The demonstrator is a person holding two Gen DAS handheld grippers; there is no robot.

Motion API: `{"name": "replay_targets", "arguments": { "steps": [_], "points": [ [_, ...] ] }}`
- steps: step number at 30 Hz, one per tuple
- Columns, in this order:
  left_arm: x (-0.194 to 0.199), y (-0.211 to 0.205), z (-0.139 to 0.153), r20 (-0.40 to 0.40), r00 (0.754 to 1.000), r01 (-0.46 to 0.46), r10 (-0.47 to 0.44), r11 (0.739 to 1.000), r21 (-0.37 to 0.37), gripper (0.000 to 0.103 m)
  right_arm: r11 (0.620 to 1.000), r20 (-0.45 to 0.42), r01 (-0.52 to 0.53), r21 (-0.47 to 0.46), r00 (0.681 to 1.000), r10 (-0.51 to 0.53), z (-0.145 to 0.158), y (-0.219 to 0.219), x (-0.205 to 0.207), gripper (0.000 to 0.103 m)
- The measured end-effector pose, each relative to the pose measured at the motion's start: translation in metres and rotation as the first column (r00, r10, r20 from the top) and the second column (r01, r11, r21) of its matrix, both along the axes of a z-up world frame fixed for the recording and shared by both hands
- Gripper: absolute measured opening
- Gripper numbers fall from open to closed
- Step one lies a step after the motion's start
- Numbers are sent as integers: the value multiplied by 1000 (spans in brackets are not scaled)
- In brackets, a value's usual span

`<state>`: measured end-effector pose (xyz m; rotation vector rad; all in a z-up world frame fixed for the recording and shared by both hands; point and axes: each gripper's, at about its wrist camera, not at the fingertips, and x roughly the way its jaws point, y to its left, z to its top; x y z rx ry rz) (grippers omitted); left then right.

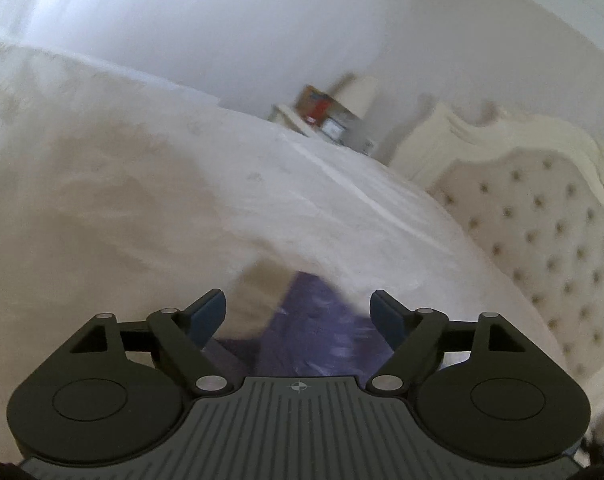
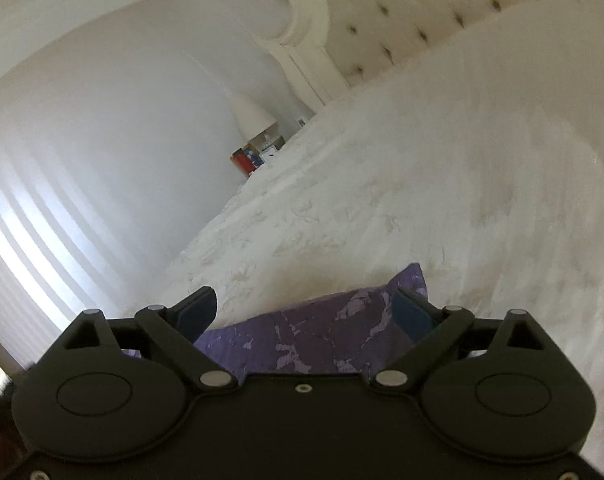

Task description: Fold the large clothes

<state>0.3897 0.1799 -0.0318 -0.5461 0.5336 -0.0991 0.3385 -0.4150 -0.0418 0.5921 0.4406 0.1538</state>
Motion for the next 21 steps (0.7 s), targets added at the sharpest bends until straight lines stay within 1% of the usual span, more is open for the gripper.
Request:
{"name": "replay_targets", "arguments": {
  "steps": [3, 4, 5, 6, 7, 8, 10, 12, 13, 14, 15, 16, 17, 18, 19, 21],
  "points": [
    [-17, -31, 9, -15, 994, 110, -109, 991, 79, 82, 996, -16, -46, -78, 999, 45, 7, 23, -10, 97],
    [-22, -44, 9, -27, 988, 153, -151, 982, 110, 82, 991, -29, -67, -112, 998, 64, 7, 34, -14, 97],
    [-26, -57, 9, -42, 981, 193, -189, 971, 143, 82, 987, -43, -80, -141, 996, 75, 7, 45, -9, 97],
    [-31, -70, 8, -55, 972, 234, -227, 956, 179, 82, 980, -59, -100, -174, 994, 91, 6, 57, -11, 97],
    [-34, -84, 6, -64, 961, 275, -267, 936, 220, 82, 970, -76, -123, -209, 991, 110, 5, 71, -13, 97],
    [-38, -97, 4, -72, 949, 313, -305, 910, 271, 82, 959, -89, -147, -241, 988, 129, 2, 83, -14, 97],
    [-41, -120, -4, -92, 930, 362, -355, 854, 374, 82, 933, -109, -192, -305, 980, 166, -2, 105, -17, 97],
    [-44, -135, -15, -124, 912, 401, -390, 794, 457, 82, 901, -133, -235, -365, 971, 200, -6, 126, -15, 97],
    [-42, -140, -21, -136, 907, 410, -398, 768, 491, 82, 887, -147, -252, -387, 966, 211, -8, 133, -14, 97],
    [-36, -143, -26, -148, 908, 408, -391, 752, 517, 82, 874, -165, -268, -406, 962, 218, -12, 140, -8, 97],
    [-32, -143, -31, -164, 916, 394, -367, 742, 542, 83, 863, -185, -278, -421, 958, 219, -15, 145, -4, 97],
    [-26, -138, -38, -178, 925, 376, -335, 745, 552, 84, 851, -212, -286, -440, 954, 211, -20, 151, 4, 97],
    [-22, -133, -44, -184, 932, 361, -312, 760, 541, 86, 838, -235, -293, -461, 951, 203, -24, 156, 13, 98],
    [-17, -124, -48, -191, 940, 341, -283, 781, 522, 89, 825, -251, -297, -482, 948, 194, -28, 161, 21, 101],
    [-13, -115, -50, -202, 950, 311, -240, 805, 506, 90, 815, -260, -297, -498, 947, 187, -33, 163, 26, 103],
    [-7, -97, -53, -217, 957, 272, -190, 847, 457, 90, 806, -299, -307, -507, 939, 170, -42, 169, 42, 103]
  ]
}}
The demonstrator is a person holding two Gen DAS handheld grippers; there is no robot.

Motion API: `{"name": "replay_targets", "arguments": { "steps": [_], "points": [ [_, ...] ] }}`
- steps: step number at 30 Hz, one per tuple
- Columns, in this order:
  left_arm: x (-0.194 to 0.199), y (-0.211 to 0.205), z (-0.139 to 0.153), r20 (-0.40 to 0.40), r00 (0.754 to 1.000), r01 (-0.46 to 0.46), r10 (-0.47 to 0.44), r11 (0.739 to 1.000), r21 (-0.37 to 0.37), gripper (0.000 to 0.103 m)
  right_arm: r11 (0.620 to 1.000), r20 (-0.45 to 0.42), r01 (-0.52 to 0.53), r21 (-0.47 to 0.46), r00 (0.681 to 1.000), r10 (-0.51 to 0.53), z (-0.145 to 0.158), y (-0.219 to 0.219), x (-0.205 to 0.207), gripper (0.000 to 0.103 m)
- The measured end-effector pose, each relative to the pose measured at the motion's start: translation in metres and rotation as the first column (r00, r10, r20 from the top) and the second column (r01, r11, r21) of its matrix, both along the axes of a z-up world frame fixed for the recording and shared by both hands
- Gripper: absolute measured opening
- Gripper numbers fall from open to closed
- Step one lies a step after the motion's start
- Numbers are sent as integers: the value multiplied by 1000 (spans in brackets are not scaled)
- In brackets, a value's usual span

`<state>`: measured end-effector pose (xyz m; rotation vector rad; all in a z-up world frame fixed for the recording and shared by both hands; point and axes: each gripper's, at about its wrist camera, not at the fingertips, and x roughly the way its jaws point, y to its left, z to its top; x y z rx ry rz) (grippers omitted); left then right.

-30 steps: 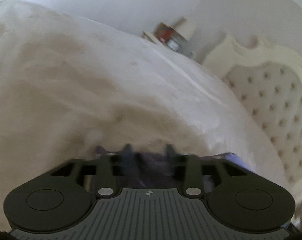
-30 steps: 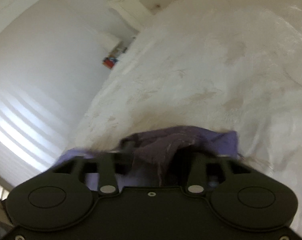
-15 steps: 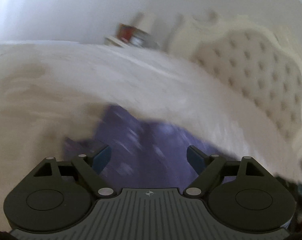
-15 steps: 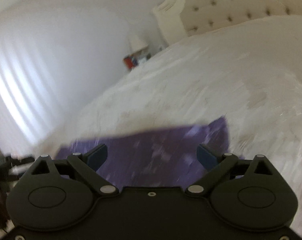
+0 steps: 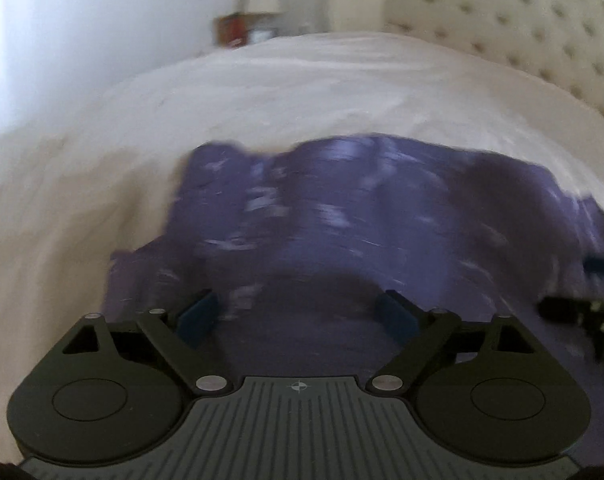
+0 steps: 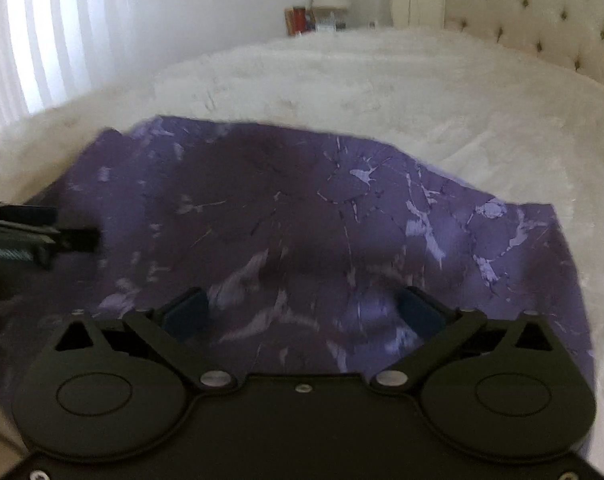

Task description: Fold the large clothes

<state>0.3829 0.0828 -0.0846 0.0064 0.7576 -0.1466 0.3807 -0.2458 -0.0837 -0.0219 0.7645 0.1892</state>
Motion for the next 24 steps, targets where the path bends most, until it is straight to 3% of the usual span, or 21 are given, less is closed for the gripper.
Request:
{"name": "replay_targets", "arguments": {
  "steps": [5, 13, 24],
  "points": [
    [-1, 12, -5, -10, 1000, -10, 10, 1000, -4, 91, 1000, -13, 19, -3, 1000, -19, -12, 6, 19, 103],
    [-7, 10, 1, -13, 999, 38, -37, 999, 22, 91, 1000, 13, 4, 18, 1000, -4, -4, -11, -5, 102],
    [-100, 25, 17, 26, 992, 127, -127, 992, 20, 91, 989, 59, 104, 106, 992, -111, 13, -63, -120, 102]
  ]
}}
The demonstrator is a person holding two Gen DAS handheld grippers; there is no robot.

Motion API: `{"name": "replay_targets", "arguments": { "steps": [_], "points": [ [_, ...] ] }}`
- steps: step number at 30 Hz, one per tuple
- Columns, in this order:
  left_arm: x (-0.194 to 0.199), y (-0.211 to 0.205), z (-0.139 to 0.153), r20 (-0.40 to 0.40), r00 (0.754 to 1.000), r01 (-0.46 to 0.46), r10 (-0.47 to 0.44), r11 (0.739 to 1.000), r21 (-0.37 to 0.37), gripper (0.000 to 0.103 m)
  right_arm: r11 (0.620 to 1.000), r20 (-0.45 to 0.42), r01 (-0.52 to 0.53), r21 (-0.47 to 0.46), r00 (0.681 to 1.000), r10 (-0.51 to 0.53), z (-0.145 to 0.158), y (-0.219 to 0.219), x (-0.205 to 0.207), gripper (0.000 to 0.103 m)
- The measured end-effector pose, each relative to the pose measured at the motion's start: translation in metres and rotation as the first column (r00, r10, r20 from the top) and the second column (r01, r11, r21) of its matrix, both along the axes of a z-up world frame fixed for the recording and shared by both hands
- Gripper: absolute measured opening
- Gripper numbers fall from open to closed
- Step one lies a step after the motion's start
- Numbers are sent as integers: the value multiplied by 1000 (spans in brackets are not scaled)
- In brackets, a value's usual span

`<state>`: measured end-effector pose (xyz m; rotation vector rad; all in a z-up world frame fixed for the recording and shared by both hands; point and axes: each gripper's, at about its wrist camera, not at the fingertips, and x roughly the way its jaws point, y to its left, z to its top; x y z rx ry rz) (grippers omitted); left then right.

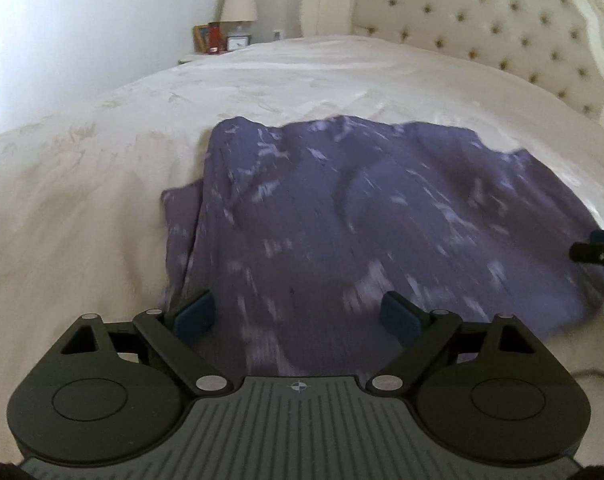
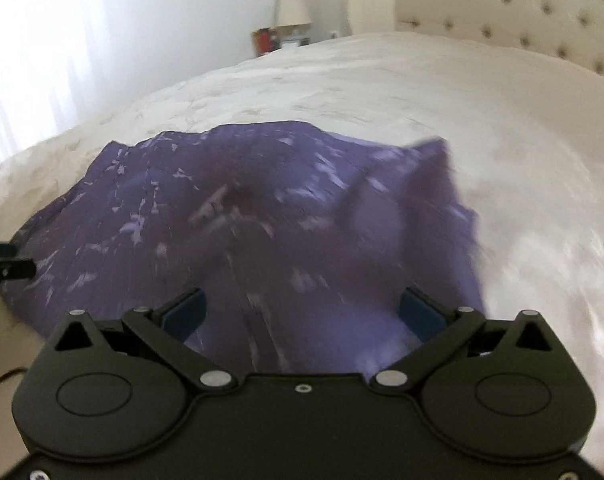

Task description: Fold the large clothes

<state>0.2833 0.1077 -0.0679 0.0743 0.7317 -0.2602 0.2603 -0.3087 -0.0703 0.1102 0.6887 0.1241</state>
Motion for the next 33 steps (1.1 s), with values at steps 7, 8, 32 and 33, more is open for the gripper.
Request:
{"name": "replay_targets", "arguments": {
  "steps": [7, 8, 32, 33],
  "points": [
    [-38, 20, 3, -2, 999, -40, 40, 996, -76, 91, 979, -42, 115, 171, 993, -109, -1, -45, -57, 102],
    [-38, 24, 2, -9, 998, -56, 56, 994, -93, 91, 970, -61, 130, 206, 991, -120, -4, -52, -62, 102],
    [72, 36, -39, -185, 980, -136, 78, 936, -325, 103, 778, -140, 149, 610, 987, -78, -56, -82, 6, 103],
    [75, 34, -40, -185, 980, -136, 78, 936, -324, 103, 774, -137, 147, 616, 987, -79, -57, -82, 9, 103]
  ]
}}
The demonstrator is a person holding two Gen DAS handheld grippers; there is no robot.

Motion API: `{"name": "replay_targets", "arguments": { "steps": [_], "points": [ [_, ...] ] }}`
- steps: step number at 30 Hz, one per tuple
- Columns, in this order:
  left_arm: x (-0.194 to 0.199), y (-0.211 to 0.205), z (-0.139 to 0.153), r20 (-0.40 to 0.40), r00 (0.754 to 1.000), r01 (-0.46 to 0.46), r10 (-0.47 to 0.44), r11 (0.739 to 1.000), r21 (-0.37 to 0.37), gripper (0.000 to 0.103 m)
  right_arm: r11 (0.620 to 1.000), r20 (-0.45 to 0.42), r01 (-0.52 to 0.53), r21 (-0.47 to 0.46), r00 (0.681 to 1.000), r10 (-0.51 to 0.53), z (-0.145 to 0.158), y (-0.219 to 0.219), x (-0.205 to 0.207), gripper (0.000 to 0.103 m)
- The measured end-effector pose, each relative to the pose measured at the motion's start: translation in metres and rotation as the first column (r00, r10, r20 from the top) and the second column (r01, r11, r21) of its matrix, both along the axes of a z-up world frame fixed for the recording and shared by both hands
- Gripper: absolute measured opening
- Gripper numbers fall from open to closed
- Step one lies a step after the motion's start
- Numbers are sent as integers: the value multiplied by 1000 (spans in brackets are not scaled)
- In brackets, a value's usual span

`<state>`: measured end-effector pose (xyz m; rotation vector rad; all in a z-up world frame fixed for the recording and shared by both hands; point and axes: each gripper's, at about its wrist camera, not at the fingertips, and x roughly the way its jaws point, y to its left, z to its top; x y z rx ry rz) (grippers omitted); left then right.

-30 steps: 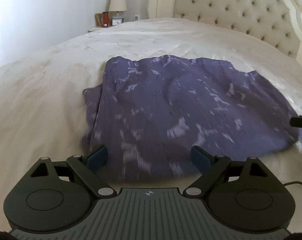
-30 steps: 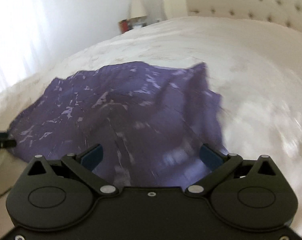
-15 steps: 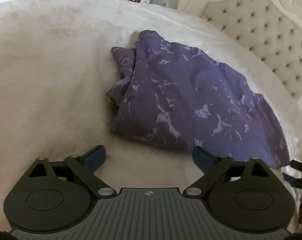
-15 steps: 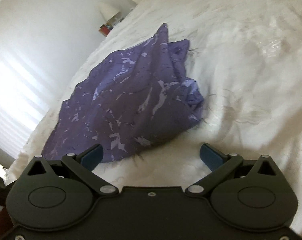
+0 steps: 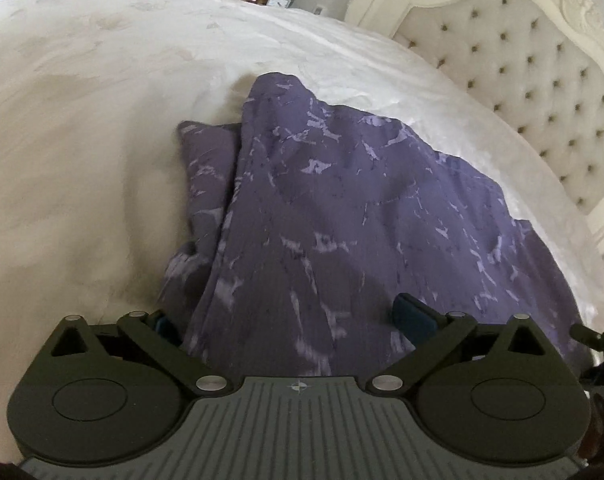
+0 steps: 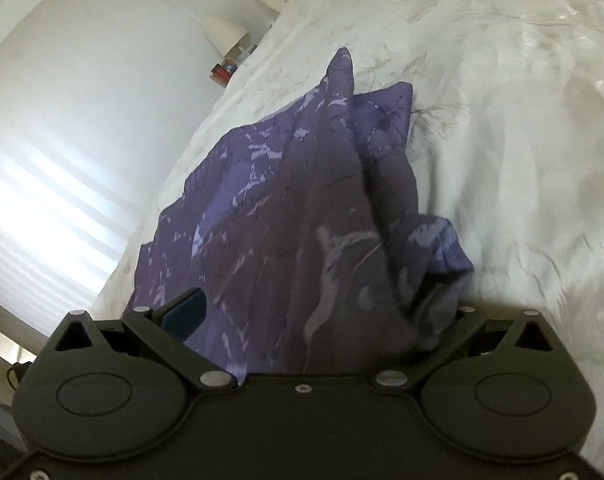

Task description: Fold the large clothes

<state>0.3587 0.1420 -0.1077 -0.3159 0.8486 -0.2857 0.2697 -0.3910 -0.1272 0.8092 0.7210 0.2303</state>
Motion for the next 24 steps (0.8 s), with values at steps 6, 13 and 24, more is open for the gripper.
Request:
{"name": "replay_targets", "arguments": {
  "steps": [6, 13, 24],
  "points": [
    [13, -2, 2, -31, 998, -47, 46, 998, -36, 102, 999, 31, 6, 37, 999, -7, -6, -2, 15, 103],
    [7, 6, 15, -50, 994, -98, 93, 987, -124, 32, 1000, -25, -7, -11, 1000, 7, 0, 0, 16, 56],
    [-45, 16, 54, -53, 998, -28, 19, 986, -167, 28, 998, -76, -34, -49, 997, 30, 38, 9, -31, 44]
  ]
}}
